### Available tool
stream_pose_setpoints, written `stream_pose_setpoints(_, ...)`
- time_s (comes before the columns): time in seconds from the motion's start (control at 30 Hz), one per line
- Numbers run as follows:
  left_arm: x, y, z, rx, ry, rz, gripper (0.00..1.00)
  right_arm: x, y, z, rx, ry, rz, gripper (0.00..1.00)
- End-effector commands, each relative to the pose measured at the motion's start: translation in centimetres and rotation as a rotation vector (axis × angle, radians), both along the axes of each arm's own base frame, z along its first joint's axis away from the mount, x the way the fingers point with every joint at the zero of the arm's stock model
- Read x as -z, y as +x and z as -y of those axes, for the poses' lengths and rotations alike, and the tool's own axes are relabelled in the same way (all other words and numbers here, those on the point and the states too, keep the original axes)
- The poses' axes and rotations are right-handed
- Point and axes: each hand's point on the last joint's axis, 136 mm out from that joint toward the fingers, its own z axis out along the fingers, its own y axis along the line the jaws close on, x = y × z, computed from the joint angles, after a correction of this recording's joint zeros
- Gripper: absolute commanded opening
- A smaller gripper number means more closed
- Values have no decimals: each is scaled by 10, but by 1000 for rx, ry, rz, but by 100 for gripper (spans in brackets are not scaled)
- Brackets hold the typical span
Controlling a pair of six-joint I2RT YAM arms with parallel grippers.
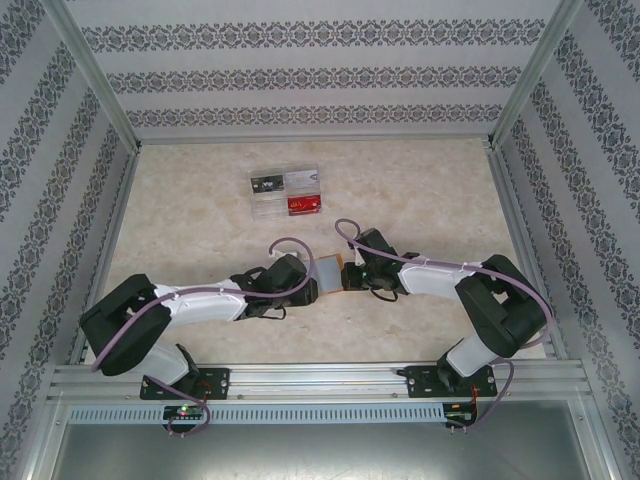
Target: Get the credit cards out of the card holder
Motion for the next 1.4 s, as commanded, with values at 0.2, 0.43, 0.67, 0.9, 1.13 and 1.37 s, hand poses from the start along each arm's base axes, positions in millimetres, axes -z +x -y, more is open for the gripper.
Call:
stream_pose_setpoints(0.2,2,10,15,-7,0,-3,54,11,-15,2,-14,-16,-50,0)
stream_pose_setpoints(0.43,-6,16,35,34,-59,11,60,11,-15,1,-19,-10,-50,0)
stream_pose_setpoints(0.67,-12,19,47,60,-105,20,62,9,-14,1,-18,-6,-45,0)
stream_pose_setpoints(0.9,-26,23,65,110,-165,46,63,-6,-7,10,14,-6,28,0)
stream_pose_setpoints(1.13,-25,27,78,128,-178,38,62,-13,-1,31,82,-38,75,0)
stream_pose_setpoints(1.37,-35,29,82,140,-176,57,62,-10,4,46,136,-82,80,0)
